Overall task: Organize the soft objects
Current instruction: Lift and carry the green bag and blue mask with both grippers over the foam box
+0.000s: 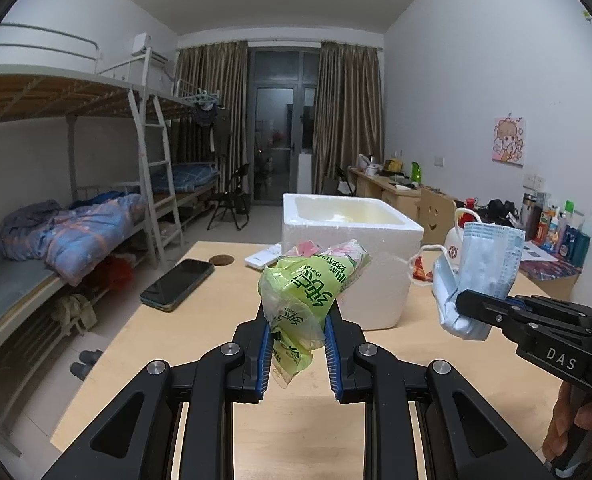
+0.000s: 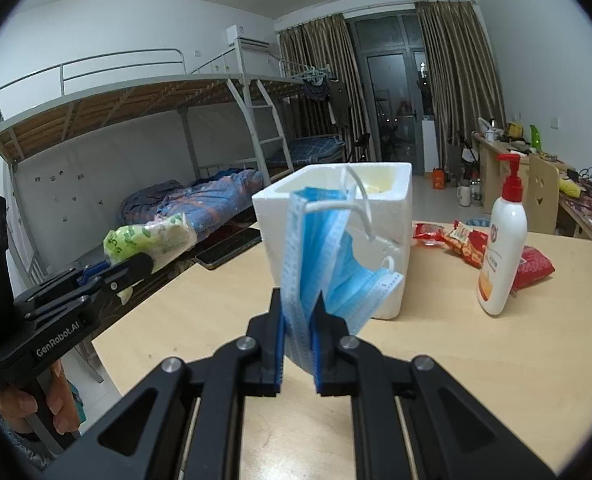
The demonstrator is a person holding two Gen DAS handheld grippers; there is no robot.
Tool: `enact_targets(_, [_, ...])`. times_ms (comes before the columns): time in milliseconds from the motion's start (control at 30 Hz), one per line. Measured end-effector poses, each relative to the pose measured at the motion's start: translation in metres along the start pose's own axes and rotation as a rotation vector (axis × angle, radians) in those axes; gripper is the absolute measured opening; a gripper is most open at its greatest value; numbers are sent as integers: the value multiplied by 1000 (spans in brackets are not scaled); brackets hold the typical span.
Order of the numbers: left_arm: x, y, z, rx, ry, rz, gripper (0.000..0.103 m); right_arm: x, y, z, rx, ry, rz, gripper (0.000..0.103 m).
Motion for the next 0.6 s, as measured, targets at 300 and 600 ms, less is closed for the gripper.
enact_targets(300, [-4,5,1,-17,-1,20,24,-1,5,6,4,2,10,14])
enact_targets(600, [-2,4,0,-29,8,21,24,1,0,6,0,-2,-1,14])
Point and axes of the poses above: each gripper's, at about its wrist camera, not at the fingertips, and y roughly the way its jaws point, z to its left, x to its top, the point moved 3 cm from there along y, roughly the way its jaws point, and after that the axes turned 2 degrees about -z, right-handed, at the moved point
